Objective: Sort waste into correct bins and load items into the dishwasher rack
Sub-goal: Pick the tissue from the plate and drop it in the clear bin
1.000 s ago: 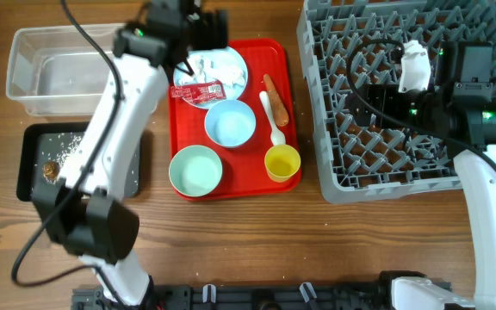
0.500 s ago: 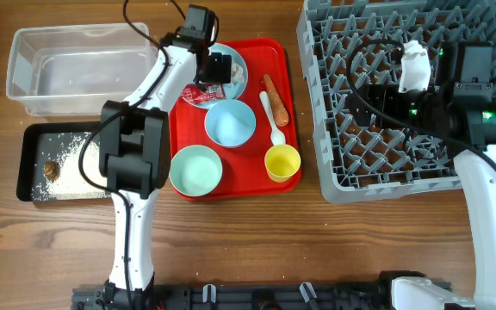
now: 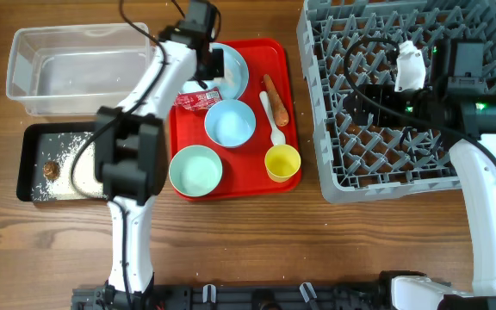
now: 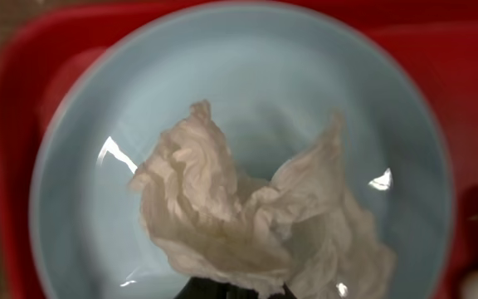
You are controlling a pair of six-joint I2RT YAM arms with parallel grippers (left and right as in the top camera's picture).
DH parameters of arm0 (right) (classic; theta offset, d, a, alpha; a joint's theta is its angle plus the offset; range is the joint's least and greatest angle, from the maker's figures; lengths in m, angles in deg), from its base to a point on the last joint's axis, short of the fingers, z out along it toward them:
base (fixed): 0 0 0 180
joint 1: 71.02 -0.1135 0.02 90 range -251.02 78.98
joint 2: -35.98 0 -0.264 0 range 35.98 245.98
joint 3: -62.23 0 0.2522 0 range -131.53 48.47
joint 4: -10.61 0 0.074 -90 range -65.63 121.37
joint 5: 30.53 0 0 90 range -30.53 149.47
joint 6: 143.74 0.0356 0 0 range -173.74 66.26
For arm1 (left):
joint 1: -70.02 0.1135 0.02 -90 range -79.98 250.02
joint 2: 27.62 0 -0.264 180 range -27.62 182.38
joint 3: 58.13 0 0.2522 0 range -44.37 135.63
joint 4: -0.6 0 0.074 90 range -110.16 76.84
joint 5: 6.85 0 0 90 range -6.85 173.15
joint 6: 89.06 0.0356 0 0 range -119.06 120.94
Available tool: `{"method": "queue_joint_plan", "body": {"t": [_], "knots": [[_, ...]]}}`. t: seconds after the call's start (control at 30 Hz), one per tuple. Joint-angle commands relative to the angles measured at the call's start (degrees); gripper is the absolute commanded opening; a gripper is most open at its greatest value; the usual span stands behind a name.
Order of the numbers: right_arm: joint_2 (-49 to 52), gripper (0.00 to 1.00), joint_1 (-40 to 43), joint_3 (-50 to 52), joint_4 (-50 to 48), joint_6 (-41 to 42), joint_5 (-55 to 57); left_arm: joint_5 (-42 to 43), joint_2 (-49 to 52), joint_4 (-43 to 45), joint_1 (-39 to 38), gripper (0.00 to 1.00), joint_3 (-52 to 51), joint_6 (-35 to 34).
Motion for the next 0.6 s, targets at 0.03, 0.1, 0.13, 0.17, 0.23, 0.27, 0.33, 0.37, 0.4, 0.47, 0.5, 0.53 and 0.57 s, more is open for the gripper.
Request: {"method": "queue_joint_plan", "body": {"t": [0.03, 0.1, 0.13, 0.17, 0.23, 0.27, 0.33, 0.37, 0.4, 0.47, 0.5, 0.53, 0.57], "knots": [[0.4, 0.94, -0.2, -1.0, 0.3, -0.6, 0.4, 1.5, -17.4, -3.4, 6.3, 0.04, 3.5, -3.9], [0.4, 0.94, -0.2, -1.0, 0.3, -0.5, 0.4, 1.5, -20.4, -4.7, 9.3, 0.04, 3.5, -3.9], [0.4, 0.94, -0.2, -1.0, 0.3, -0.4, 0.4, 1.0, -21.3, -5.2, 12.2, 0.04, 3.5, -3.8], [0.4, 0.94, -0.2, -1.0, 0.3, -0.3, 0.4, 0.6, -21.0, -5.6, 15.3, 0.04, 3.5, -3.0], [0.4, 0.93, -0.2, -1.0, 0.7, -0.3, 0.4, -1.6, -18.0, -7.6, 21.0, 0.04, 3.3, -3.0], [0.4, 0.93, -0.2, -1.0, 0.7, -0.3, 0.4, -1.9, -16.2, -8.4, 22.9, 0.04, 3.3, -3.0], [0.4, 0.93, -0.2, -1.0, 0.7, -0.3, 0.4, -1.9, -12.4, -9.7, 25.5, 0.12, 3.3, -3.0], [0.4, 0.93, -0.2, -1.0, 0.7, -0.3, 0.4, -1.9, -11.0, -10.0, 26.2, 0.39, 3.3, -3.0], [0.4, 0.93, -0.2, -1.0, 0.7, -0.3, 0.4, -1.9, -8.9, -10.3, 26.7, 0.71, 3.3, -3.0], [0.4, 0.94, -0.2, -1.0, 0.7, -0.3, 0.4, -1.7, -7.0, -10.6, 26.8, 1.0, 3.3, -3.0], [0.4, 0.93, -0.2, -1.0, 0.7, -0.3, 0.4, -1.4, -7.2, -10.5, 26.6, 1.0, 3.4, -3.0], [0.4, 0.93, -0.2, -1.0, 0.7, -0.3, 0.4, -1.5, -7.9, -10.5, 26.6, 1.0, 3.6, -3.0], [0.4, 0.93, -0.2, -1.0, 0.7, -0.3, 0.4, -1.5, -8.5, -10.6, 26.6, 1.0, 3.7, -3.0]]}}
